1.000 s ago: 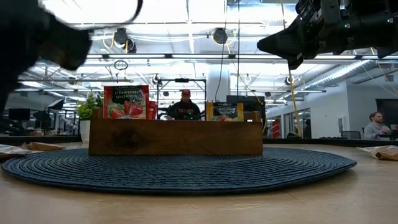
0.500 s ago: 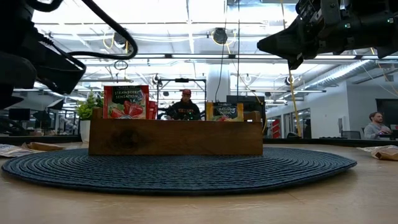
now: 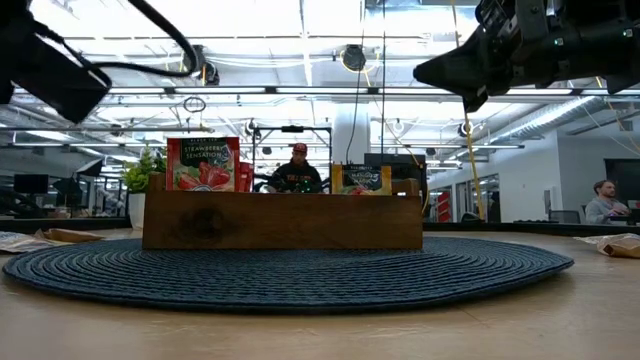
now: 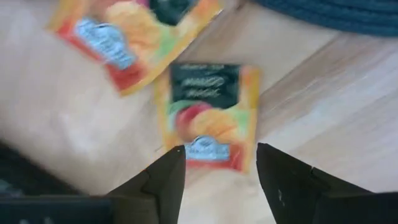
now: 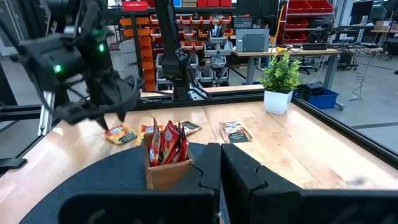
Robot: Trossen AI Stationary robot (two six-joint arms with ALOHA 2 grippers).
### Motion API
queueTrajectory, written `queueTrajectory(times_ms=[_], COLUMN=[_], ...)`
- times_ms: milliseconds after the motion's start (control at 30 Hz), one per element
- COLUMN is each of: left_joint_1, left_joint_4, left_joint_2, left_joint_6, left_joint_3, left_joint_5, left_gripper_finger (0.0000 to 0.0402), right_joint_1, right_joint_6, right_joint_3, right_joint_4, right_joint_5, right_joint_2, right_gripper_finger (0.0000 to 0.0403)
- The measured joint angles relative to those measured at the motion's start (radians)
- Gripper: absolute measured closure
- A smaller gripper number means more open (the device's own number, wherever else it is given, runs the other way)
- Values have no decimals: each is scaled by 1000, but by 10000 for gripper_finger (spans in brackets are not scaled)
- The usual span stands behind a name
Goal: Pick & Place Tea
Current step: Put the bottom yellow tea bag into the right section of the wooden organizer
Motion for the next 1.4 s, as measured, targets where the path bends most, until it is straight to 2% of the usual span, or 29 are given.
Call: queueTrajectory(times_ms=[167, 467, 633, 767, 900, 1033, 1267, 1333, 1400], left_joint_1=[-41, -49, -53, -53, -53, -53, -54, -53, -48], left_joint_4=[17, 116, 277, 382, 369, 368, 337, 283, 185], left_joint_2=[-14, -15, -27, -36, -39, -47, -39, -36, -30], left_joint_6=[-4, -17, -17, -7, -7, 8, 112, 129, 129], left_joint_3=[-19, -130, -232, -286, -288, -289, -247, -209, -161], left_joint_5=[-46, 13, 21, 42, 42, 42, 6, -12, -43], left_gripper_finger=[192, 122, 99, 102, 131, 182, 316, 360, 379], right_joint_1=[0, 0, 0, 0, 0, 0, 0, 0, 0], right_joint_6=[0, 0, 0, 0, 0, 0, 0, 2, 11], right_joint_3=[0, 0, 0, 0, 0, 0, 0, 0, 0], right_joint_4=[-4, -14, -13, -14, -19, -20, -22, -22, -22], right_joint_5=[0, -2, -2, -2, -2, -2, -1, -1, -1], right_joint_2=[0, 0, 0, 0, 0, 0, 0, 0, 0], right_gripper_finger=[403, 403, 403, 403, 403, 403, 403, 403, 403])
